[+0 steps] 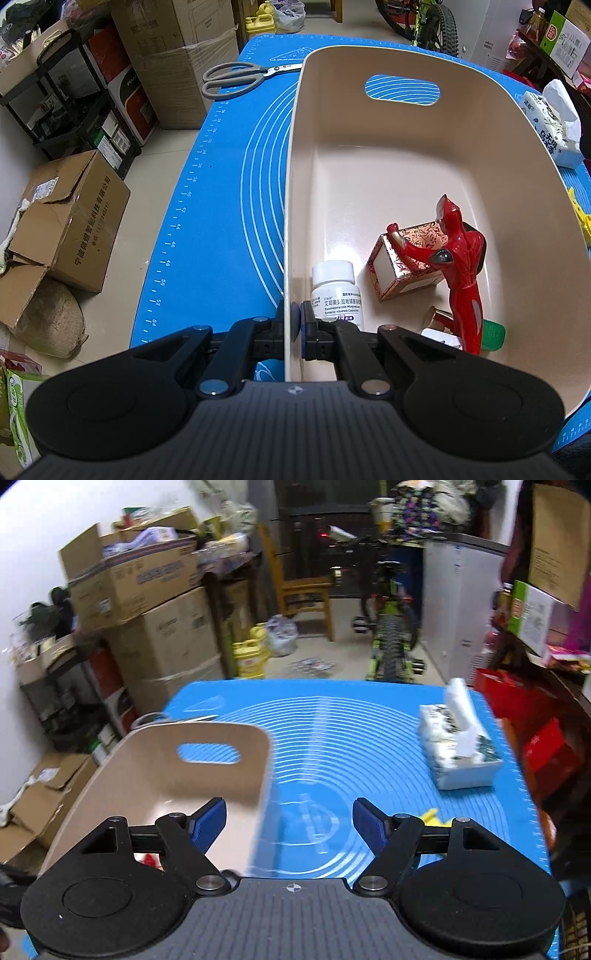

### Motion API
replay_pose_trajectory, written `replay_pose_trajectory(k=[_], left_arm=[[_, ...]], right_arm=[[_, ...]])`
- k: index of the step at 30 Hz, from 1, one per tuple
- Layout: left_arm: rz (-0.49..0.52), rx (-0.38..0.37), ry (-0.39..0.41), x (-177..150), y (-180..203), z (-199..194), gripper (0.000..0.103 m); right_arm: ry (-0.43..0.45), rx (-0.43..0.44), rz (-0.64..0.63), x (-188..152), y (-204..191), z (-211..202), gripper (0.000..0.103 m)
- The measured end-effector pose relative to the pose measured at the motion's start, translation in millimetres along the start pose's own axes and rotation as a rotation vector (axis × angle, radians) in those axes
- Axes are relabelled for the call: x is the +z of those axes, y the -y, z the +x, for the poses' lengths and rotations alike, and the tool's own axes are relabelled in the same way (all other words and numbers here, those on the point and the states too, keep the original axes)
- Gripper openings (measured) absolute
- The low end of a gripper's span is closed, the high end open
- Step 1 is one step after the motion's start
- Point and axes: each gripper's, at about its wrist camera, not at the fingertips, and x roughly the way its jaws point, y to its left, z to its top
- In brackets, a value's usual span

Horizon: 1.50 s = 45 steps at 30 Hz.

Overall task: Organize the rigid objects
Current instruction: 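Grasp the green tape roll with the right gripper and lift it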

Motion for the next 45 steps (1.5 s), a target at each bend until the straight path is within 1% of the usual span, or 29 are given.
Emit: replay_pose_trajectory(k=[7,11,14,19,24,29,36,38,39,41,42,45], left_arm=[[0.004,0.01,-0.002,0.6,3.2,0.0,0.008],[0.004,0.012,-0.002,0.7,3.9,0.2,0.008],[0.004,0.012,-0.002,0.8,3.8,0.3,0.008],[0.002,0.012,-0.003,0.8,4.1,0.3,0.008],[0.002,0.011,-0.003,0.9,3.8,0.4,0.008],[0.003,0.012,-0.003,0.9,3.7,0.5,0.008],[0.008,0.019,-0.004,0.7,4.9,1.4,0.009],[0.009,0.02,-0.003,0.6,4.9,1.7,0.009],[0.009,0.02,-0.004,0.7,5.0,1.6,0.009],[0.009,0.02,-0.004,0.8,5.1,1.7,0.009],[0.008,0.02,-0.004,0.6,4.8,1.7,0.009],[0.004,0.019,-0.005,0.9,4.7,1.5,0.009]], right_arm=[[-0.032,-0.096,0.026,-8.6,26.3,32.4,0.08],[-0.081,-0.145,0.049,-23.1,42.0,60.2,0.08],[-0.12,-0.163,0.07,-30.8,55.9,77.7,0.08],[-0.136,-0.183,0.131,-36.7,74.0,98.5,0.08],[-0.133,-0.207,0.136,-36.7,76.9,114.5,0.08],[-0.143,-0.227,0.174,-37.2,82.7,129.4,0.08],[-0.161,-0.245,0.225,-41.6,92.3,140.2,0.061],[-0.155,-0.244,0.233,-42.2,94.6,139.5,0.049],[-0.153,-0.247,0.232,-42.7,95.1,138.7,0.04],[-0.15,-0.243,0.242,-44.2,97.3,136.9,0.034],[-0.15,-0.246,0.247,-45.2,98.4,136.2,0.029],[-0.153,-0.242,0.241,-46.5,99.2,133.9,0.028]])
